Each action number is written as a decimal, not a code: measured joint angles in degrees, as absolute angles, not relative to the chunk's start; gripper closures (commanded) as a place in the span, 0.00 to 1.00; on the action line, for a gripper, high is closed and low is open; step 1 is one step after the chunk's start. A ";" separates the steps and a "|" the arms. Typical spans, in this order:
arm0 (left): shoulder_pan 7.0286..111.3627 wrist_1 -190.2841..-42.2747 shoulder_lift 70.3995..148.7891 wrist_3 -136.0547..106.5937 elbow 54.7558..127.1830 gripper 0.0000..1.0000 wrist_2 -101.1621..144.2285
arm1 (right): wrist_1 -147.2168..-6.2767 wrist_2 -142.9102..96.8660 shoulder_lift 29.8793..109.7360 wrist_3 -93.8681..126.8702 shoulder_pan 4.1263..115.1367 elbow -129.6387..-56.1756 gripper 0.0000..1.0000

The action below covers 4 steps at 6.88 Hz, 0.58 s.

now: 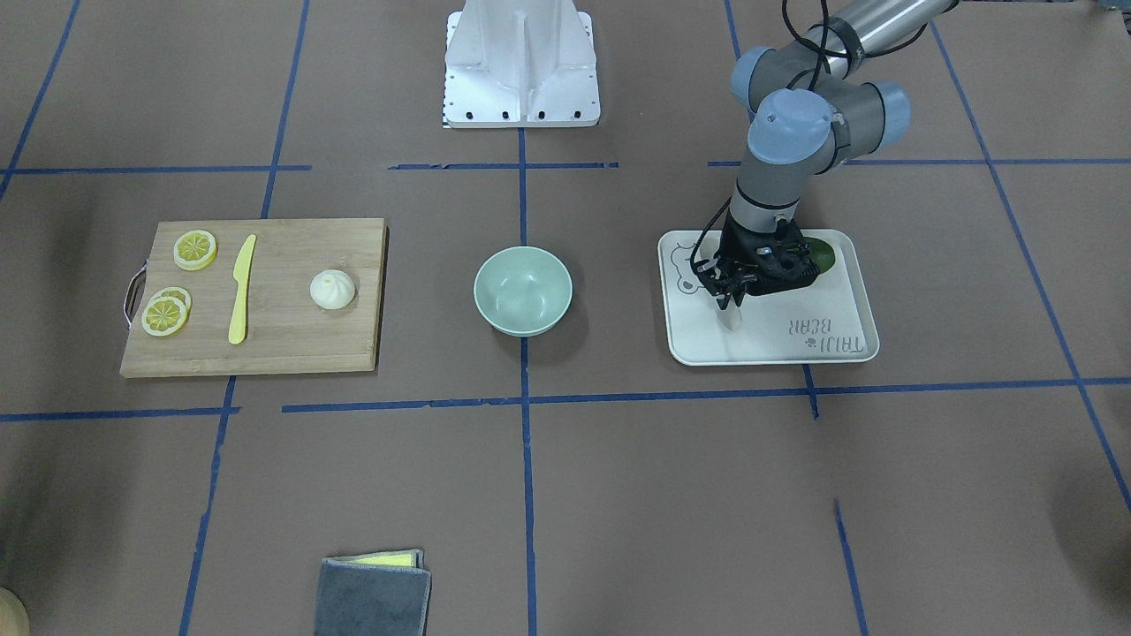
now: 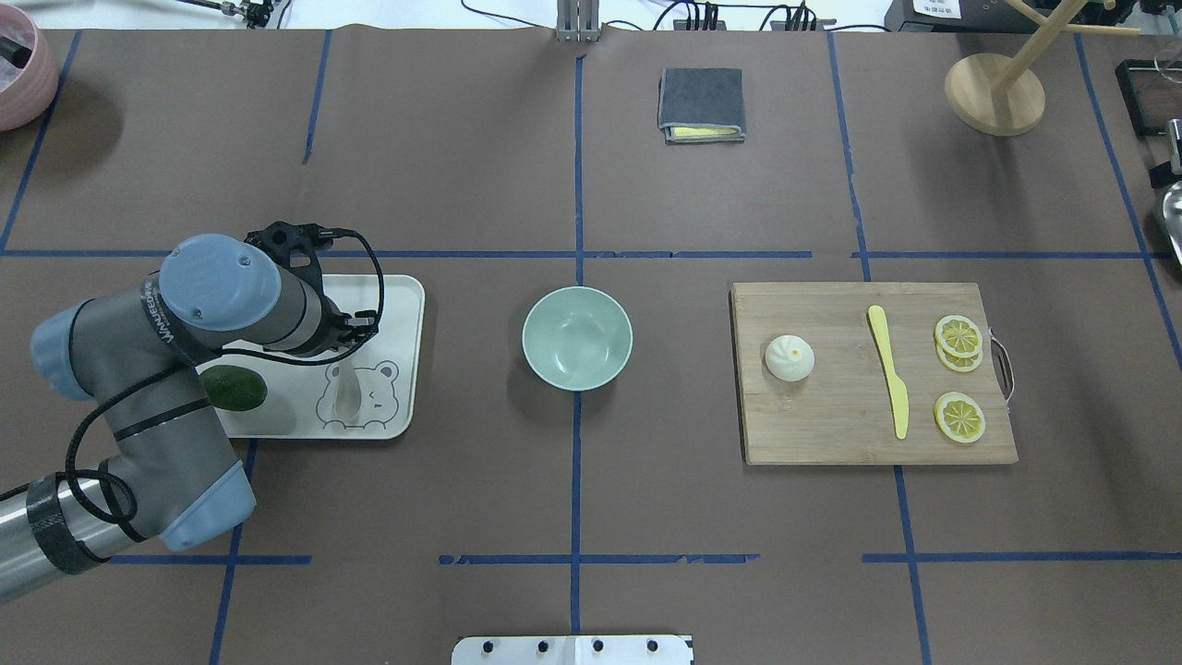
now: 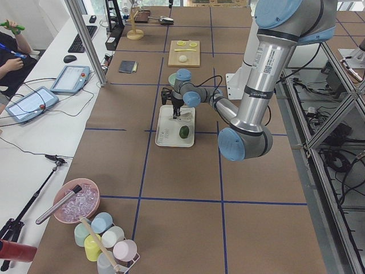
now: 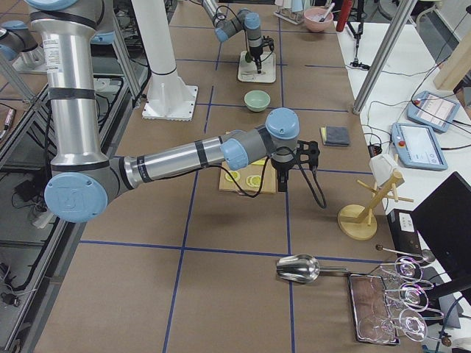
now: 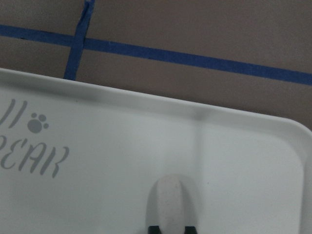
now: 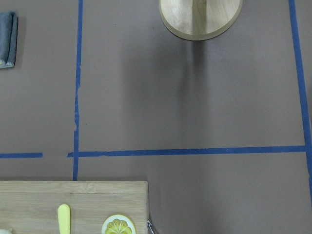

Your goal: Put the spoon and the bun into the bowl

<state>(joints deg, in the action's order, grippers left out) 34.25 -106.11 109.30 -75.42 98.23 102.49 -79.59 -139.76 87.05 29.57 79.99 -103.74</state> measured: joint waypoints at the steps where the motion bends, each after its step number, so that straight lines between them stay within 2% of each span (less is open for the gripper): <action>1: 34.26 -105.21 109.29 -75.43 99.05 1.00 102.51 | -79.61 -139.47 86.92 31.13 78.52 -104.61 0.00; 4: 35.49 -98.54 109.53 -74.81 104.76 1.00 102.52 | -79.57 -134.73 85.06 42.16 69.29 -108.20 0.00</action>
<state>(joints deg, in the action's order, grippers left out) 35.49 -98.54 109.53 -74.81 104.76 102.52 -79.57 -134.73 85.06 42.16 69.29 -108.20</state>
